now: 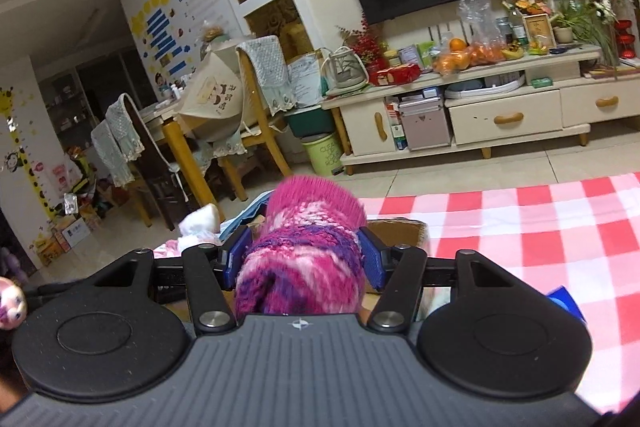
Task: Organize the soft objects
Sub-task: 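Open both grippers to drop the sock and pouch into the box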
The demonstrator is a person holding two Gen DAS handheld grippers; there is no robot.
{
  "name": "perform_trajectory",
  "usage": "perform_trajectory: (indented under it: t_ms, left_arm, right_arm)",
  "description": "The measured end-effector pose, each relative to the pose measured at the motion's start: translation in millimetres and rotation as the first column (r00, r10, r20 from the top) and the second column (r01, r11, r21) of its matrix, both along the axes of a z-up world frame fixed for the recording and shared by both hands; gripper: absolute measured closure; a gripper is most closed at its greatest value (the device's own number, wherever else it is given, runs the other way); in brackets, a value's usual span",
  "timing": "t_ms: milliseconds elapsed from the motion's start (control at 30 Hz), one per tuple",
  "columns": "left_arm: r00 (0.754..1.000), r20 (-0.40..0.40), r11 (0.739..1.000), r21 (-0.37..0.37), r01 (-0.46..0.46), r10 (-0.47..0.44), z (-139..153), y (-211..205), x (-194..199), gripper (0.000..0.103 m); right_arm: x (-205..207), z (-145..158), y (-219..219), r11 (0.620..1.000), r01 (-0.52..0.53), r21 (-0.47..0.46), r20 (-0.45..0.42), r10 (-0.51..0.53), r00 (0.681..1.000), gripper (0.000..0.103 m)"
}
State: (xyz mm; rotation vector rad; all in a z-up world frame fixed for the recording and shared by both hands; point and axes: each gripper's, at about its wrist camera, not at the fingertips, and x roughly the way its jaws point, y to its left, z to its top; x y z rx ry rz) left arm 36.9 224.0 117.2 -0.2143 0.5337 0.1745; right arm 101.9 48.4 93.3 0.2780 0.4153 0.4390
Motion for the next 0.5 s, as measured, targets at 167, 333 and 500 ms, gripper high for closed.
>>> perform_trajectory:
  t_ms: [167, 333, 500]
  left_arm:
    - [1.000, 0.015, 1.000, 0.011, 0.001, -0.001, 3, 2, -3, 0.016]
    - [1.000, 0.025, 1.000, 0.025, 0.006, -0.007, 7, -4, -6, 0.011]
    - [0.999, 0.035, 0.999, 0.043, 0.018, -0.020, 10, -11, -9, 0.009]
  right_arm:
    - [-4, 4, -6, 0.999, 0.040, 0.009, 0.015, -0.041, 0.999, 0.010]
    - [-22, 9, -24, 0.995, 0.095, 0.004, 0.049, -0.095, 0.994, 0.004]
    - [-41, 8, -42, 0.989, 0.148, -0.012, 0.062, -0.147, 0.987, 0.002]
